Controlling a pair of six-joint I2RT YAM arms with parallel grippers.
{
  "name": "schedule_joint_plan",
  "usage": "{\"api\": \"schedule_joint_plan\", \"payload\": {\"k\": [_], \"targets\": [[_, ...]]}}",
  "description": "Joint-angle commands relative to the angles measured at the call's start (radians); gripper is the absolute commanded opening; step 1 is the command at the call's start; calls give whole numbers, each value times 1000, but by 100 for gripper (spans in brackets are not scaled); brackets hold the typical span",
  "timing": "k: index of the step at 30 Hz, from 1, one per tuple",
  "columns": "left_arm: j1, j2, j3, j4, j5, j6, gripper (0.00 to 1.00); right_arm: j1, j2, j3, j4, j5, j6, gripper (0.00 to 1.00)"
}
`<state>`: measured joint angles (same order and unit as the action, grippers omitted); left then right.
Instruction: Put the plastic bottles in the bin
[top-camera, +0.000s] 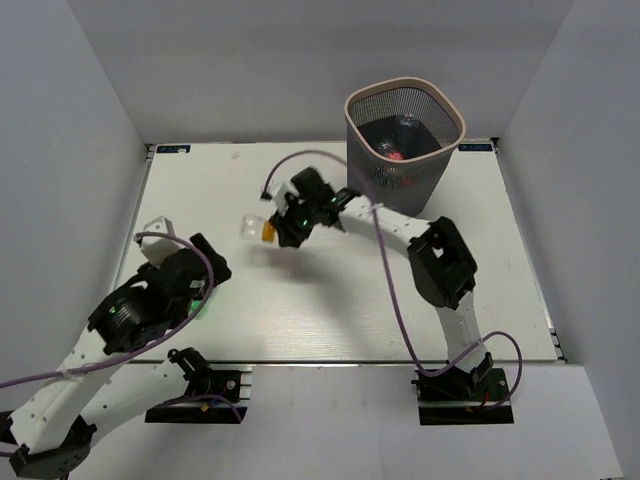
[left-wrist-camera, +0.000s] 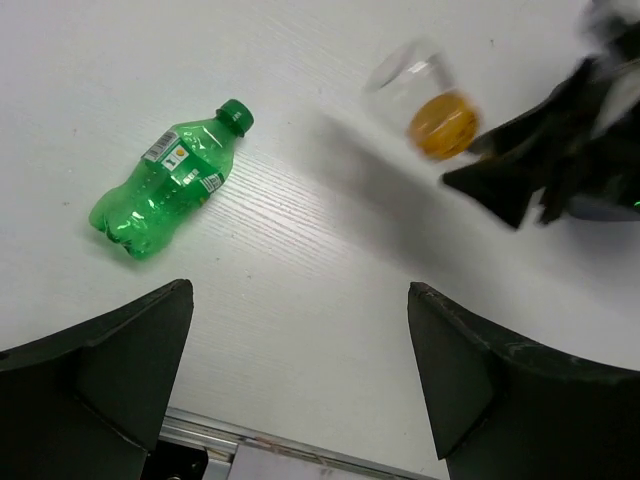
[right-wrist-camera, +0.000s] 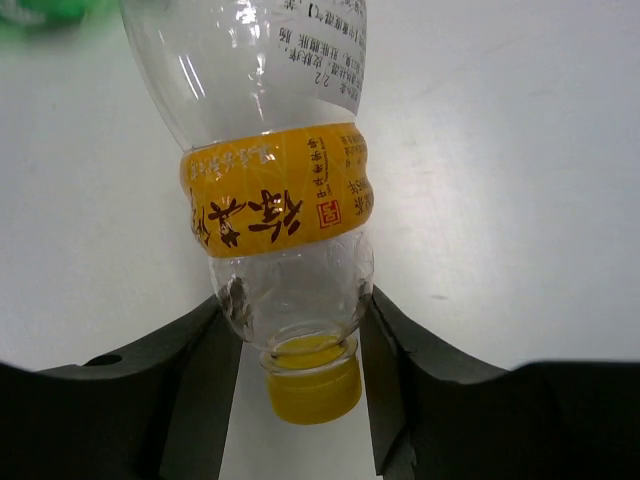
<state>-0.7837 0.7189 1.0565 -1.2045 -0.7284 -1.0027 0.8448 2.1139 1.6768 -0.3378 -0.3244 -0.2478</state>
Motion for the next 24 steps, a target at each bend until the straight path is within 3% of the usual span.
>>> {"api": "schedule_joint_plan", "payload": {"k": [1,4,7,10,16,23,24], "targets": [[-5,6,-35,-2,23,6,97,-101,-170,136,-73,-76,-80,0],[-5,86,-35,-15,32,-16,99,-144,-273,150,-55,-114,-128,0],[-5,223,-20,16,6,-5,99,-171,-342,179,-37,-59,-140,0],[4,422,57,-26,-45,13,99,-213,-393,207,5,62,-85,0],[72,603,94,-50,-98,85,99,-332,-440,190,53,287,-76,0],[211,637,131,85,-80,252,99,-509,-388,235,-18,335,-44,0],[225,658,146,106,-80,275,99,-535,-384,250,-65,279,-42,22]]}}
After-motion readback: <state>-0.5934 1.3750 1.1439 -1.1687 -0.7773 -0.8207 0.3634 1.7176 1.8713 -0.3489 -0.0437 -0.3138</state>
